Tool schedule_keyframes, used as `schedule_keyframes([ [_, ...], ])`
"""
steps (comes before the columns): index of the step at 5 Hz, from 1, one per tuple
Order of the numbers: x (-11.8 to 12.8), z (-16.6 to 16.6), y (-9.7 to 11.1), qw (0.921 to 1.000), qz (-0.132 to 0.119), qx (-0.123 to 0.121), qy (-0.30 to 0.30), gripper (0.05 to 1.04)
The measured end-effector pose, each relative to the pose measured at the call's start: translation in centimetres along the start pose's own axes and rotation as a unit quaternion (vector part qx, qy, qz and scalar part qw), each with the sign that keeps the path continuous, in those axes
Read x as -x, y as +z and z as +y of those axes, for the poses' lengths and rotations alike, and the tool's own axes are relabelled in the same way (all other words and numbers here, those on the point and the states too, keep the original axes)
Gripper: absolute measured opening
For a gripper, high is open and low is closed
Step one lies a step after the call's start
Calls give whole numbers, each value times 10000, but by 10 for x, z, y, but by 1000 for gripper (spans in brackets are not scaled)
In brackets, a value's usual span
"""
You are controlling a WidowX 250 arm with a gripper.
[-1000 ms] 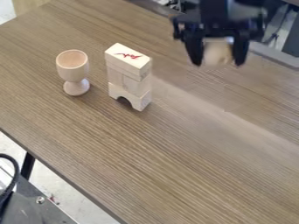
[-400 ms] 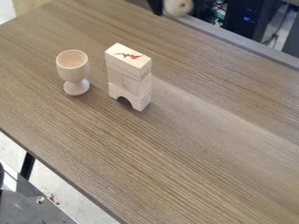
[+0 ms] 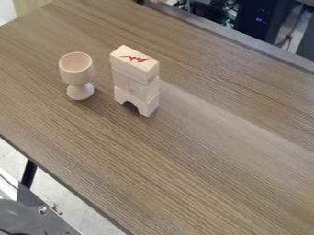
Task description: Put ball with hole into cup
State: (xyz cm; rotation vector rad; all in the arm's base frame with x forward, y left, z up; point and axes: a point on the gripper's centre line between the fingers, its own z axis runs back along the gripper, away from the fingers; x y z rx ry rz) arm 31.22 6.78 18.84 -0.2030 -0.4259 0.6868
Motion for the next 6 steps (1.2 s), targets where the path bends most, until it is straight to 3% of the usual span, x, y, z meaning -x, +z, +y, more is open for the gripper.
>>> schedule_keyframes([
  [3, -20, 57, -3, 9973, -46, -445, 580, 791],
  [6, 1, 98, -23, 9923, 325, -893, 794, 791],
])
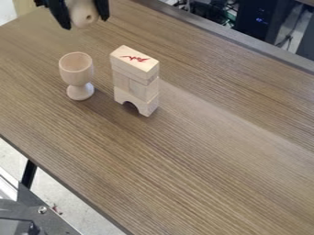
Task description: Put ball with hole into cup
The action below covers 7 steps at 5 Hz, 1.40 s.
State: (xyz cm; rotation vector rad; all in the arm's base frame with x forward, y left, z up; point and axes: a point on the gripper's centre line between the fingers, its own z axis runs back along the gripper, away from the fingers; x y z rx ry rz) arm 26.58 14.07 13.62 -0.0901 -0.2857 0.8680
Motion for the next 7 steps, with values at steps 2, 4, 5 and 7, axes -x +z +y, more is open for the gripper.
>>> schedule_keyframes([
  [2, 8, 13, -16, 9995, 191, -260, 0, 791],
  [4, 9, 23, -30, 9984, 233, -504, -59, 791],
  [5, 10, 25, -32, 9981, 222, -566, -74, 791],
  [7, 10, 27, -37, 9979, 219, -614, -6, 856],
])
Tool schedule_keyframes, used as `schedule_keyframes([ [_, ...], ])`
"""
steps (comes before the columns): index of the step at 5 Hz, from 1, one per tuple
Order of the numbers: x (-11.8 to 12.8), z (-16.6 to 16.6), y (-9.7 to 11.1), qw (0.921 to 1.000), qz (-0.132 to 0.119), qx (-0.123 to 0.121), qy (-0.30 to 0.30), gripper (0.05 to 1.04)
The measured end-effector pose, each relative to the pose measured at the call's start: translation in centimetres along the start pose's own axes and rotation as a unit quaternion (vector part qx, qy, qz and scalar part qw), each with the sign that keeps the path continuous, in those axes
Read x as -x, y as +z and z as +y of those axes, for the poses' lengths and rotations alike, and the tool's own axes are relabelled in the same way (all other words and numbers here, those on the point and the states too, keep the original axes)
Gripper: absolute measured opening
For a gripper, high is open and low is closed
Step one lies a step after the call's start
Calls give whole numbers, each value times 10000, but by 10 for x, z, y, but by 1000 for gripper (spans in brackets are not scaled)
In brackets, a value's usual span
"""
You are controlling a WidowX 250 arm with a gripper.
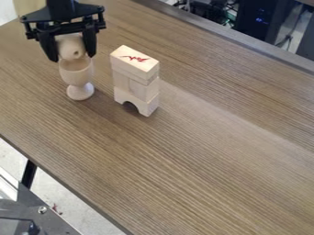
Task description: Put ball with hole into cup
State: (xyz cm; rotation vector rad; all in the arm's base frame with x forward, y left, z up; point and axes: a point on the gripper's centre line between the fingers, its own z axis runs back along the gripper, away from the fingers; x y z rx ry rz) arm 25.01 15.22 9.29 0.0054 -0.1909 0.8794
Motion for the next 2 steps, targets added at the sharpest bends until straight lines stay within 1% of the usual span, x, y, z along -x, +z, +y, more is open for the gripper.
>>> schedule_keyframes([
  [1, 2, 1, -5, 9999, 104, -29, 29, 999],
  [2, 4, -1, -5, 9999, 122, -72, 74, 998],
])
